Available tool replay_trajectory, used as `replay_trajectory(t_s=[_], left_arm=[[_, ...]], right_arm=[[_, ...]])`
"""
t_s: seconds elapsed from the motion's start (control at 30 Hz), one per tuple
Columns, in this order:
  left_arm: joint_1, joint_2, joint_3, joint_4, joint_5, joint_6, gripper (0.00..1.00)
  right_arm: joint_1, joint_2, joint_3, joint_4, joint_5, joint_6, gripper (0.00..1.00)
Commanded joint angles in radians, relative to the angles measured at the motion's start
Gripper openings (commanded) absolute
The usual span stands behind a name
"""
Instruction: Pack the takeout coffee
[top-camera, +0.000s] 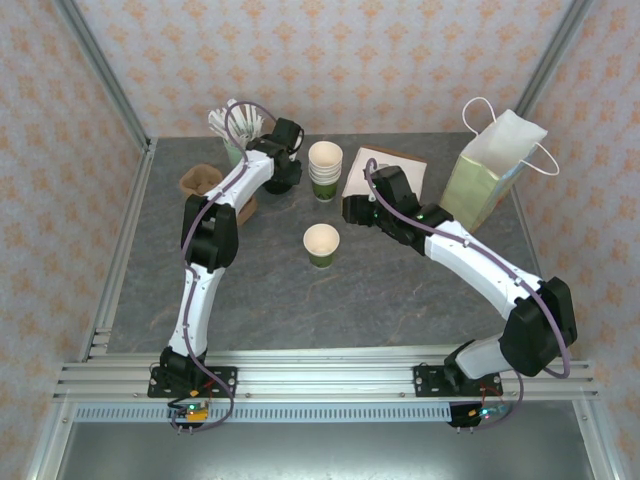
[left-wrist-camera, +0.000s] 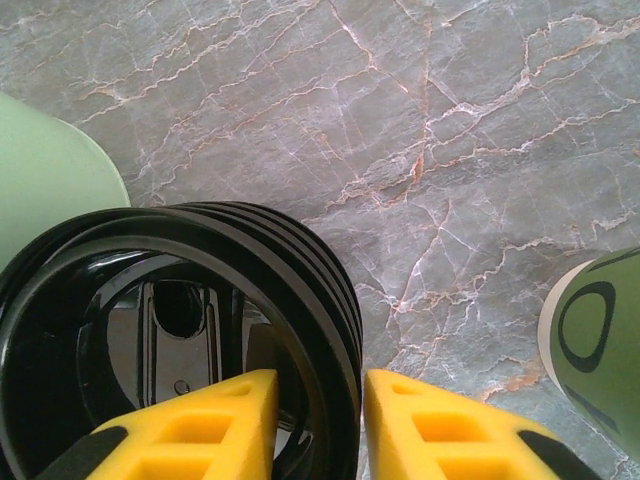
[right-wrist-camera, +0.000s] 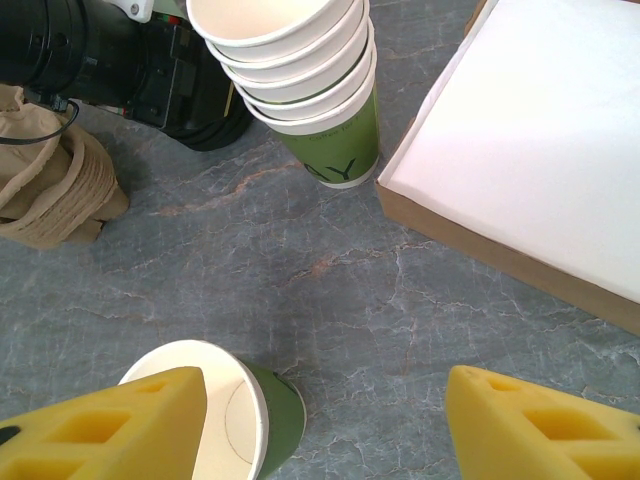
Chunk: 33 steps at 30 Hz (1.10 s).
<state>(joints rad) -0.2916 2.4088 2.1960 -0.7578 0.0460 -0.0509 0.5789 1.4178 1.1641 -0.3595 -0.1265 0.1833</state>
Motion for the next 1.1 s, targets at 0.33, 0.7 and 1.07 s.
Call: replay_trajectory(t_s=[0.33,0.7,1.07], left_arm=[[0.01,-0.036,0.047,-0.048,0.018,0.011,0.19],[0.011,-0.061,0.047,-0.053,0.031,0.01,0.14],[0.01,-0.123,0.022,-0.051,0.046,-0.003,0.13]], right_arm=[[-0.007,-0.015,-0.014,-0.013,0.022,0.015,0.65],[-0.006,-0.012,-0.018,-0.015,0.024,0.017,0.65],[-0.007,-0.014,-0.012,-0.021,0.024,0.015,0.65]])
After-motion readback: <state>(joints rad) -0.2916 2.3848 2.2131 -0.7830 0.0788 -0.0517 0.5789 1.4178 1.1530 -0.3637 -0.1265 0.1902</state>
